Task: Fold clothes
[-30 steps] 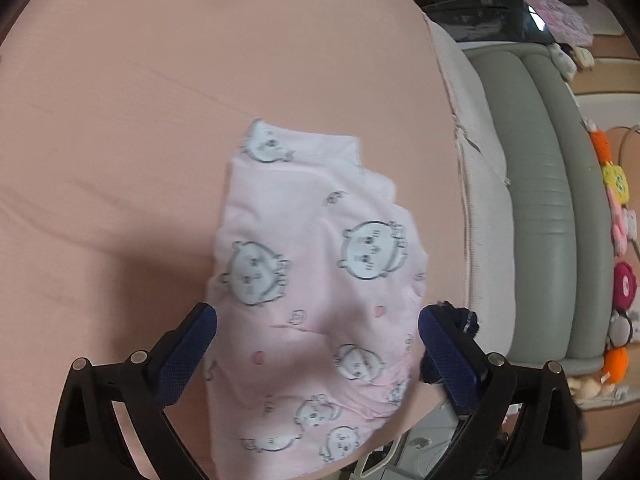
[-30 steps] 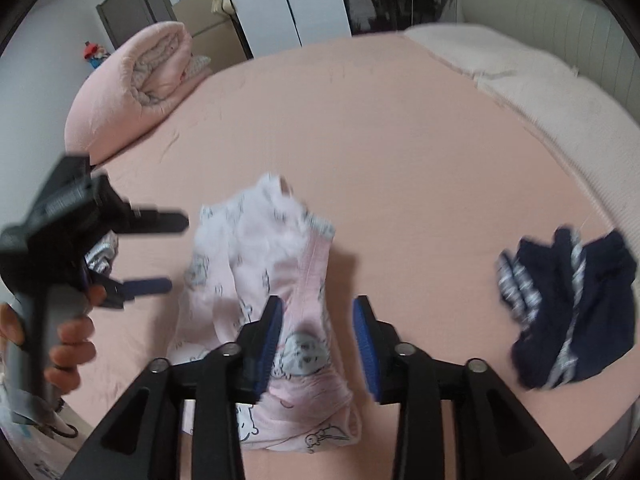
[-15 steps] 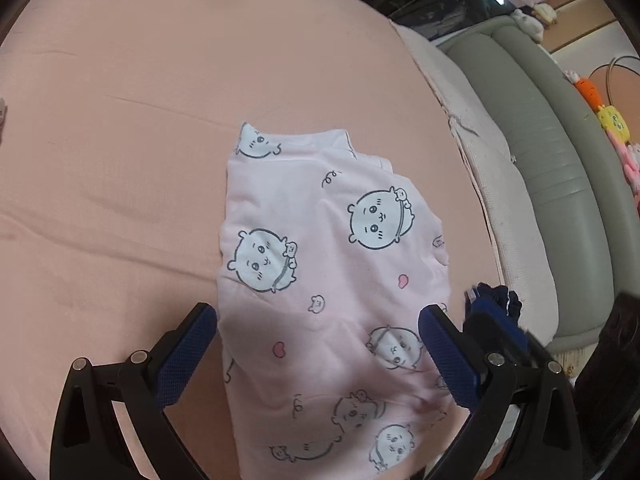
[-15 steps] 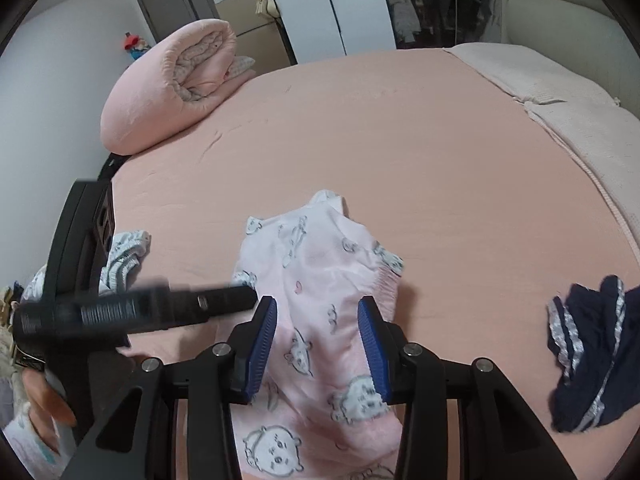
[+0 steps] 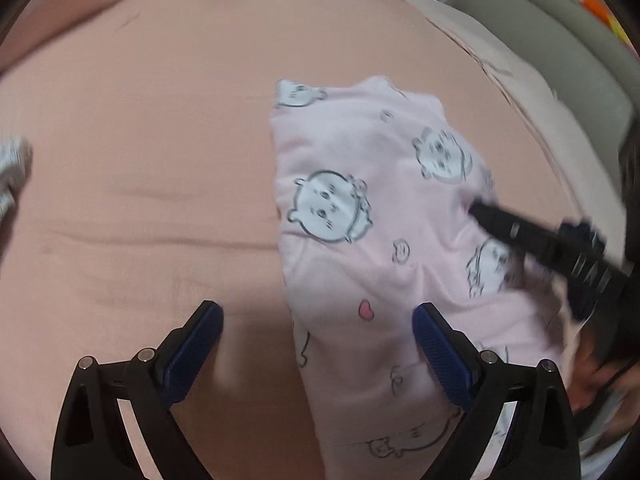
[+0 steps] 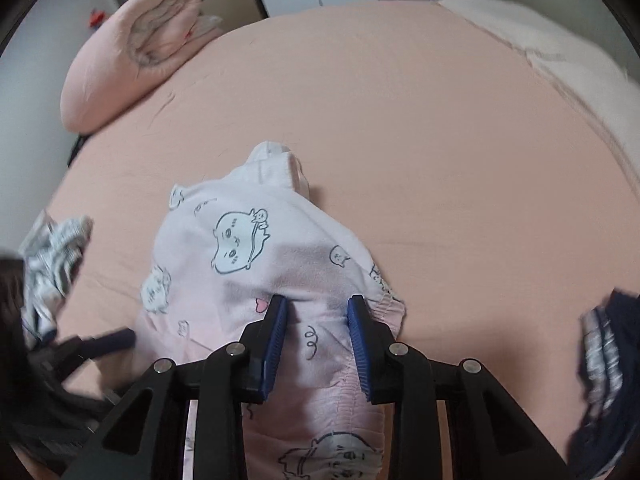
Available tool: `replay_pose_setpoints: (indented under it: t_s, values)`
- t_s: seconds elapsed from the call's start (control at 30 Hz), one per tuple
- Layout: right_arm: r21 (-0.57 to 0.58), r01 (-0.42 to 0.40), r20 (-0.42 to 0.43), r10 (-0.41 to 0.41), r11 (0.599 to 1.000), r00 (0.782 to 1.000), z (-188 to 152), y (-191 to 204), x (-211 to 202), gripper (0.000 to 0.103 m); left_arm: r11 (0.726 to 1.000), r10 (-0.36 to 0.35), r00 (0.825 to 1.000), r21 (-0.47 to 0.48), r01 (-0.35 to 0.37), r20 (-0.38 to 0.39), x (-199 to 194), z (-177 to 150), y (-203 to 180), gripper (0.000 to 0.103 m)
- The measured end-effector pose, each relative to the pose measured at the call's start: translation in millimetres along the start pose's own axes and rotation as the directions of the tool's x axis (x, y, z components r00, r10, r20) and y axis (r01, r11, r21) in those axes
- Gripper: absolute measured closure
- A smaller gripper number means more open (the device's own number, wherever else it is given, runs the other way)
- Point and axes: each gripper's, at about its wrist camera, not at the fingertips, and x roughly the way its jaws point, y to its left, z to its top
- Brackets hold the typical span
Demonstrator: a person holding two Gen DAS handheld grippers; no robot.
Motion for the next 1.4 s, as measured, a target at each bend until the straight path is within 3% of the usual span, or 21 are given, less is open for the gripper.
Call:
replay_pose_setpoints:
  t_s: [0.17,0.23,0.3,0.57,0.7,0.9,0.97,1.07,1.17,1.27,1.4]
  values:
    - [0.024,0.003,-0.041,-0.002,1.000,0.999,1.3,-7.8,11.9,0.071,0.999,0.023,0.999,0.035,-0.024,0.035,-5.2,-7.8,0.1,0.005]
    - [0.027,-0.002,-0.045,0.003,1.000,0.999,-0.3,-8.9,8.8,0.060,1.000,0.020,0.998,-0.004,-0.020,0.062,-16.6,-7.4,8.1,0.005]
    - [0.019,-0.017,-0.027,0.017,1.000,0.999,-5.6,-6.9,-7.2,0.038,0.999,0.030,0.997,0.017,-0.031,0.068,-26.6,-6.3,11.1,0.005]
    - [-0.105,0.009,0.022,-0.007,0.994,1.000,-29.7,13.8,-62.8,0.032,0.961,0.153,0.973,0.205,-0.187,0.170,-63.6,-8.9,5.0,0.005]
    - [-0.203,0.061,0.047,-0.053,0.977,0.998,-44.4,25.2,-81.5,0.030,0.945,0.168,0.967,0.247,-0.212,0.189,-71.7,-13.2,0.0,0.005]
    - [-0.308,0.170,0.136,-0.133,0.936,0.982,-67.2,35.1,-106.9,0.030,0.948,0.155,0.954,0.232,-0.217,0.257,-70.7,0.2,-20.1,0.005]
    - [-0.360,0.216,0.169,-0.165,0.907,0.972,-76.0,41.6,-114.4,0.030,0.940,0.162,0.946,0.247,-0.235,0.282,-70.6,2.1,-25.8,0.004]
    - [-0.464,0.288,0.199,-0.218,0.838,0.955,-92.1,52.4,-117.0,0.030,0.901,0.220,0.918,0.292,-0.321,0.330,-65.4,-1.3,-39.6,0.002]
    - [-0.570,0.336,0.209,-0.263,0.750,0.942,-110.3,61.6,-108.8,0.030,0.895,0.193,0.930,0.333,-0.298,0.314,-62.1,-5.6,-42.6,0.002]
    - [-0.655,0.367,0.216,-0.301,0.661,0.929,-127.5,68.4,-98.0,0.030,0.914,0.120,0.951,0.341,-0.218,0.285,-64.2,-12.0,-34.7,0.002]
    - [-0.738,0.399,0.243,-0.336,0.545,0.910,-146.8,77.0,-85.7,0.030,0.934,0.076,0.957,0.315,-0.167,0.281,-65.7,-15.3,-28.2,0.001]
